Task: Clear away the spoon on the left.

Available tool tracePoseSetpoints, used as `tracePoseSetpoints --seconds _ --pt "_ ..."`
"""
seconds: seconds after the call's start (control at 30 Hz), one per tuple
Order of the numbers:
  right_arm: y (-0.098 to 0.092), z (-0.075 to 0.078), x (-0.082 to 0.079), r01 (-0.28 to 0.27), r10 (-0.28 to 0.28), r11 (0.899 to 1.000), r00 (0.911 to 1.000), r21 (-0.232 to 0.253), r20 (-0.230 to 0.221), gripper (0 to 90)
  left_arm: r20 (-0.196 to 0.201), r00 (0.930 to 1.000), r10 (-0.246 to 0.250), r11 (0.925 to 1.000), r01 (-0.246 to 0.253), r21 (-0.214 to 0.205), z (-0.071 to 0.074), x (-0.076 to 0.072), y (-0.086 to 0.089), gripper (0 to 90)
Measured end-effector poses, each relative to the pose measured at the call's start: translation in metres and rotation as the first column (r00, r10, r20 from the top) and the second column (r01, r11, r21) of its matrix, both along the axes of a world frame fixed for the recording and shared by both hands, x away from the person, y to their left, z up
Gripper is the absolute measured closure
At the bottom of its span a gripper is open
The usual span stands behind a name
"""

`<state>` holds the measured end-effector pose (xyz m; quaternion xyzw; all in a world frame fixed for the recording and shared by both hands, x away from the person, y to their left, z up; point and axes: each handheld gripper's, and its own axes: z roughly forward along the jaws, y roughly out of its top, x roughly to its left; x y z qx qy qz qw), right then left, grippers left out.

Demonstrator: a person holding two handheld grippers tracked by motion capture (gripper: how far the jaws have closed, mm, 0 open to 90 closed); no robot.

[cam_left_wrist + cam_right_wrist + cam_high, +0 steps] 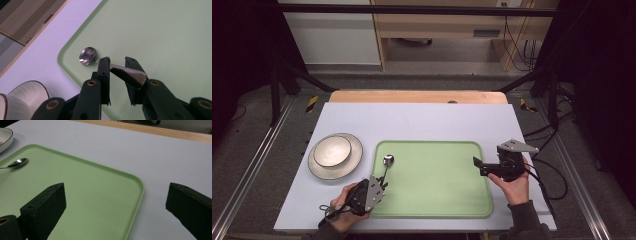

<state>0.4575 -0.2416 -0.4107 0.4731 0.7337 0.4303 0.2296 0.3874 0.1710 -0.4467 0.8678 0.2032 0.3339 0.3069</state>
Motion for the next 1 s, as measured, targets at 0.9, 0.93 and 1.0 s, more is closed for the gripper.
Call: tracePoseSetpoints --seconds 0.9,0.93,1.0 --pt "0.0008 -0.0007 0.0005 -0.006 0.006 1.0 1.0 -0.006 -0.006 3.3 -0.039 0.9987 -0.032 0.9985 0.033 0.044 -0.0086 0.0009 -0.0055 68.5" --pt "0.0008 -0.0008 0.0006 -0.007 0.007 1.0 1.0 -0.007 -0.006 3.3 -0.043 0.9986 -0.03 0.9981 0.033 0.052 -0.009 0.001 -0.0059 68.0" --pt "0.0009 -0.0009 0.0005 -0.007 0.007 1.0 0.9999 -0.007 -0.008 3.3 -0.046 0.9984 -0.033 0.998 0.035 0.052 -0.0094 0.0011 -0.0062 67.3"
